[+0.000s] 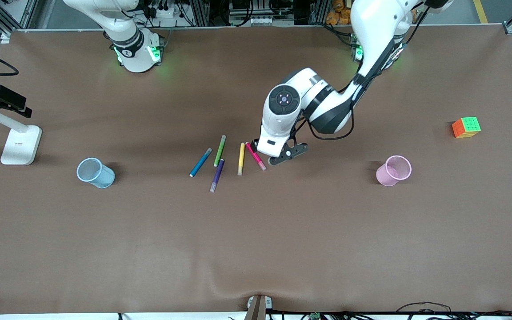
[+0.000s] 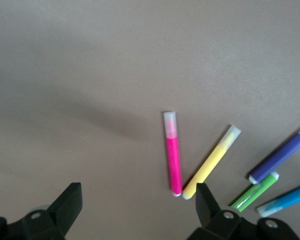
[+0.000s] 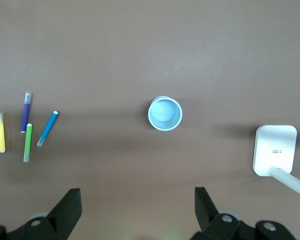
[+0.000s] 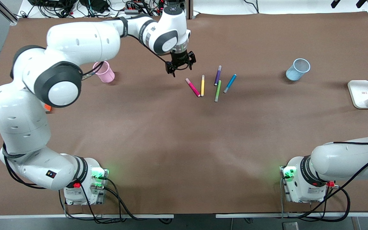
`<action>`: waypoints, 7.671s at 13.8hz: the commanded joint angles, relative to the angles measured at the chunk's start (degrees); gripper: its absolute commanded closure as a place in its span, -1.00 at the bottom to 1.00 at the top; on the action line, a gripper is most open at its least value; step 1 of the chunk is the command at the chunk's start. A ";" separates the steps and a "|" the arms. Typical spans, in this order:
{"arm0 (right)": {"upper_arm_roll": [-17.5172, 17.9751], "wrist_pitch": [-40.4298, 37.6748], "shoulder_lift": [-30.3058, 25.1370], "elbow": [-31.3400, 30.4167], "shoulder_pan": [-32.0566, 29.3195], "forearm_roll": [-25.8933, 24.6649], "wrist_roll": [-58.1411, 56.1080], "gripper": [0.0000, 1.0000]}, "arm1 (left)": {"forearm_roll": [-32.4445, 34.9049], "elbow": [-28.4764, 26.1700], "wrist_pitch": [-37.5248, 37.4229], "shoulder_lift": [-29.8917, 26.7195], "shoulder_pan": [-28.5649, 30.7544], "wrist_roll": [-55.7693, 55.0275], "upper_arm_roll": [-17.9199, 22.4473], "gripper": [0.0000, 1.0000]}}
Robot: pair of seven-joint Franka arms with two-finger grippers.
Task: Place pink and blue markers in matching cups
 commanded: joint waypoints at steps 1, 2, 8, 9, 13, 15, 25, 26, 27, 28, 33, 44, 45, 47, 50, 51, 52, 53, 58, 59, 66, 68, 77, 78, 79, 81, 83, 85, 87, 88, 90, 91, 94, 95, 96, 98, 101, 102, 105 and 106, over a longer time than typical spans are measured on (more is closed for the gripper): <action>0.88 -0.70 0.53 1.29 -1.37 -0.45 -1.06 -1.00 | 1.19 2.29 3.34 3.71 -1.85 -5.18 0.41 -1.00; 0.88 -0.70 0.53 1.29 -1.37 -0.45 -1.06 -1.00 | 1.19 2.82 3.96 4.85 -2.20 -6.67 0.59 -1.00; 0.88 -0.70 0.53 1.29 -1.37 -0.45 -1.06 -1.00 | 1.27 4.40 7.04 8.98 -3.53 -8.27 0.94 -1.00; 0.88 -0.70 0.53 1.29 -1.37 -0.45 -1.06 -1.00 | 1.28 4.40 7.83 9.34 -3.61 -8.62 1.37 -1.00; 0.88 -0.70 0.53 1.29 -1.37 -0.45 -1.06 -1.00 | 1.10 4.40 9.77 10.49 -8.35 -9.94 6.82 -1.00; 0.88 -0.70 0.62 1.29 -1.37 -0.45 -1.06 -1.00 | 1.19 4.40 10.64 11.45 -8.62 -10.11 7.00 -1.00; 0.88 -0.79 0.62 1.20 -1.64 -0.45 -1.06 -1.00 | 1.19 4.49 12.58 13.47 -11.08 -10.47 8.24 -0.14; 0.88 -0.79 0.62 1.20 -1.64 -0.45 -1.06 -1.00 | 1.19 4.49 12.58 13.47 -11.08 -10.46 8.23 0.04; 0.88 -0.79 0.62 1.20 -1.64 -0.45 -1.06 -1.00 | 1.19 4.49 12.58 13.47 -11.08 -10.38 8.32 0.18; 0.88 -0.79 0.62 1.20 -1.64 -0.45 -1.06 -1.00 | 1.27 4.49 12.58 13.47 -11.17 -10.29 8.32 0.28; 0.88 -0.79 1.67 1.12 -1.46 -0.63 -1.06 -1.00 | 1.19 4.49 12.58 13.47 -11.09 -10.11 8.24 0.75; 1.41 -0.35 5.98 1.29 0.29 0.08 1.91 -1.00 | 1.45 4.40 8.73 7.95 -8.11 -9.76 8.41 1.00; 1.41 -0.26 5.98 1.38 1.69 0.16 5.15 -1.00 | 1.45 4.23 8.37 7.15 -7.49 -9.59 8.32 1.00; 1.41 -0.35 5.98 1.55 5.20 0.17 13.49 -1.00 | 1.45 4.23 7.23 6.18 -7.39 -9.59 8.32 1.00; 1.41 -0.26 5.98 1.47 7.15 0.25 19.07 -1.00 | 1.45 3.97 5.21 4.60 -6.26 -8.80 8.32 1.00; 1.49 -0.26 5.98 1.47 7.32 0.25 19.07 -1.00 | 1.45 3.97 4.42 3.99 -5.99 -7.92 8.32 1.00; 1.41 -0.17 5.98 1.55 7.50 0.34 19.07 -1.00 | 1.45 3.97 3.10 3.29 -5.29 -7.13 8.24 1.00; 1.41 -0.17 5.98 1.56 7.85 0.86 19.16 -1.00 | 1.45 3.88 2.05 2.50 -4.50 -6.52 8.23 1.00; 1.41 0.79 6.59 1.56 8.03 3.85 19.86 -1.00 | 1.45 3.61 -4.28 -0.67 -0.99 -2.30 8.15 1.00; 1.41 1.84 7.29 1.56 7.94 4.29 19.86 -1.00 | 1.45 3.53 -4.90 -1.29 -0.63 -1.42 8.15 1.00; 1.41 10.28 17.74 1.20 14.35 6.76 32.23 -1.00 | 1.45 3.17 -9.82 -3.57 2.62 4.38 8.23 1.00; 1.41 10.64 20.03 1.03 15.50 6.76 34.18 -1.00 | 1.45 2.82 -10.70 -4.45 3.94 5.26 8.15 1.00; 1.41 23.36 25.13 -5.46 25.60 6.76 49.12 -1.00 | 9.61 0.71 -15.53 -5.86 8.69 6.50 8.23 1.00; 1.41 24.86 26.01 -6.69 26.13 6.67 49.13 -1.00 | 11.02 0.71 -16.24 -5.86 9.13 6.50 8.23 1.00; 1.41 25.92 27.06 -7.05 27.18 6.67 49.13 -1.00 | 12.42 0.71 -17.11 -5.86 10.00 6.41 8.23 1.00; 1.41 27.07 29.70 -7.14 28.59 6.76 49.13 -1.00 | 14.71 0.71 -18.17 -6.30 11.32 6.50 8.23 1.00; 1.41 27.33 30.24 -10.38 29.30 6.67 50.27 -1.00 | 15.77 0.71 -18.53 -6.56 12.64 7.29 8.23 1.00; 1.41 30.04 30.24 -14.15 29.39 6.76 50.27 -1.00 | 17.00 0.71 -18.88 -7.09 14.04 7.38 8.23 1.00; 1.49 36.02 30.06 -18.73 29.47 6.76 50.36 -1.00 | 17.36 0.71 -18.97 -7.44 15.28 7.73 8.23 1.00; 1.49 37.00 30.15 -19.27 30.26 6.76 50.53 -0.88 | 18.14 0.71 -18.97 -7.62 15.89 7.99 8.23 1.00; 1.49 36.75 30.15 -19.71 30.88 6.84 50.62 -0.55 | 20.42 0.71 -20.20 -7.88 17.12 8.26 8.23 1.00; 1.49 36.74 30.15 -19.80 31.06 6.84 50.62 -0.41 | 21.48 0.45 -20.46 -7.88 17.74 8.26 8.23 1.00; 1.49 37.27 30.24 -20.06 31.76 9.03 50.62 -0.39 | 24.91 -0.51 -20.73 -7.97 19.31 8.17 8.23 1.00; 1.49 37.62 30.32 -20.07 32.54 9.13 50.62 -0.39 | 26.48 -1.56 -20.73 -8.14 19.76 7.73 8.23 1.00; 1.49 38.40 30.76 -20.33 32.81 9.22 50.71 -0.37 | 28.33 -2.88 -20.73 -8.41 19.85 7.03 8.23 1.00; 1.49 41.12 30.85 -22.08 33.16 9.22 52.03 -0.32 | 31.23 -5.16 -20.73 -8.76 20.20 5.02 8.23 1.00; 1.49 42.89 31.81 -22.53 34.04 9.22 52.21 -0.14 | 36.68 -8.24 -20.73 -8.67 20.20 -2.00 8.23 1.00; 1.49 42.90 31.91 -22.53 34.05 9.22 52.29 0.00 | 38.17 -9.21 -20.73 -8.59 20.12 -4.03 8.23 1.00; 1.49 43.16 31.91 -22.53 34.40 9.31 52.29 0.05 | 41.61 -10.80 -20.73 -7.54 19.59 -10.97 8.15 1.00; 1.49 43.33 31.99 -22.53 34.31 9.39 52.38 0.05 | 42.23 -11.41 -20.73 -7.53 19.50 -12.30 8.23 1.00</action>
